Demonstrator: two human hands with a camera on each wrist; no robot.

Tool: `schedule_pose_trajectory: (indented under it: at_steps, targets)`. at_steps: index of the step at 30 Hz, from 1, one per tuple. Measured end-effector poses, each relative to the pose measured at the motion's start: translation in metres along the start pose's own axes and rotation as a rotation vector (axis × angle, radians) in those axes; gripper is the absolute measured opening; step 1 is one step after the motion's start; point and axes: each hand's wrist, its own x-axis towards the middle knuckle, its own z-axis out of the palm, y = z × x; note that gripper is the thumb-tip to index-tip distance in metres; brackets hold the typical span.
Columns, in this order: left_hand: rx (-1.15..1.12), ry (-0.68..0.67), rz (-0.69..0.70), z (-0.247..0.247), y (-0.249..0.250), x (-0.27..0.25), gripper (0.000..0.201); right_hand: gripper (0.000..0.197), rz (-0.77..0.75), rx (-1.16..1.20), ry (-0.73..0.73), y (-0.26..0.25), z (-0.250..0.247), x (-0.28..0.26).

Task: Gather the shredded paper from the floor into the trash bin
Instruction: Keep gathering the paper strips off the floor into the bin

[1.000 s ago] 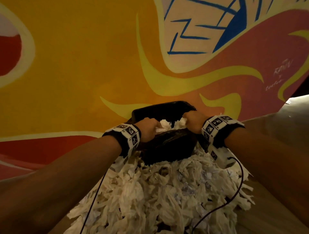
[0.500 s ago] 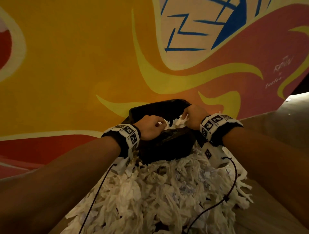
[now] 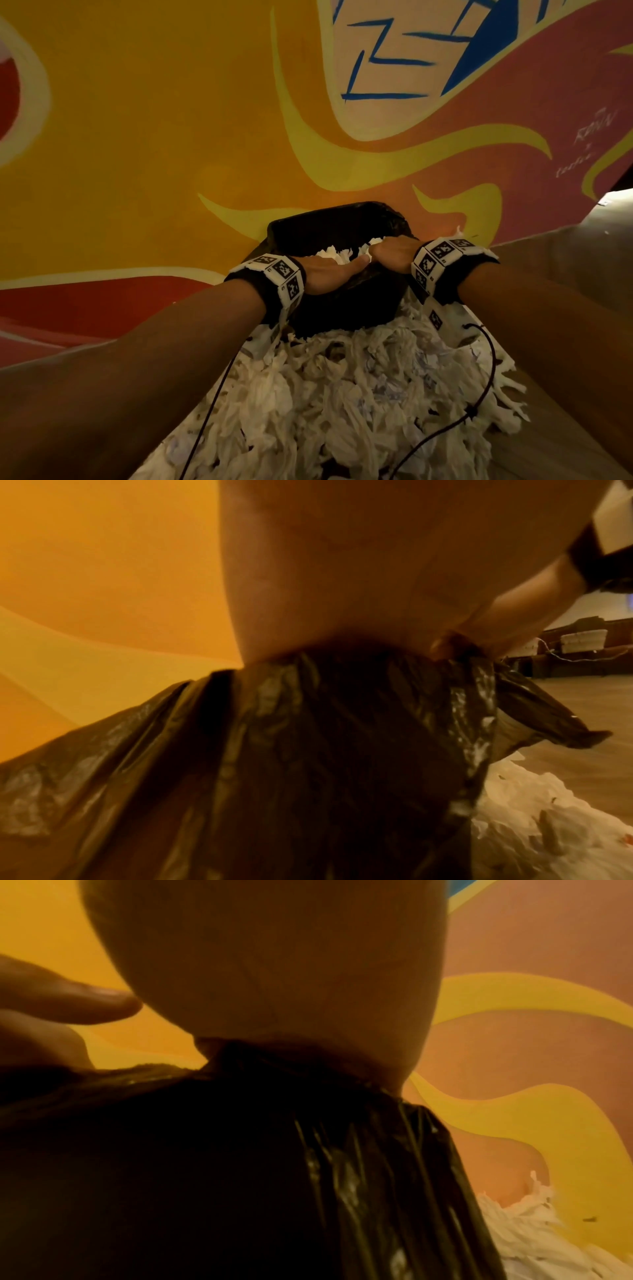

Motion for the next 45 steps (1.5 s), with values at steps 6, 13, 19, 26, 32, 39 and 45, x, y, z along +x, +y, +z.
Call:
schedule_pose_trajectory:
  at_steps: [6,13,19,26,32,39,45]
  targets:
    - [-0.042,-0.079,0.049,-0.005,-0.006,-0.008,0.071,0.038,0.062,0.152,0.037,0.001,0.001,0.001]
    - [-0.22,0.469,0.328,-0.018,-0.051,-0.034,0.049,0.047,0.095,0.182,0.438,-0.012,-0.022,-0.016]
    - [-0.244,0.74,0.257,-0.02,-0.129,-0.067,0.048,0.035,-0.119,0.397,0.584,-0.086,-0.042,-0.018]
    - [-0.172,0.598,-0.066,0.01,-0.218,-0.107,0.04,0.03,-0.379,0.415,0.48,-0.191,-0.034,-0.005]
    - [-0.065,0.376,-0.223,0.043,-0.272,-0.134,0.019,0.019,-0.547,0.323,0.198,-0.268,-0.005,0.019]
    - [-0.094,0.176,-0.323,0.083,-0.322,-0.143,0.026,0.013,-0.572,0.062,0.033,-0.317,0.054,0.049]
    - [0.08,0.05,-0.325,0.117,-0.35,-0.128,0.045,0.017,-0.638,0.013,-0.104,-0.342,0.091,0.07]
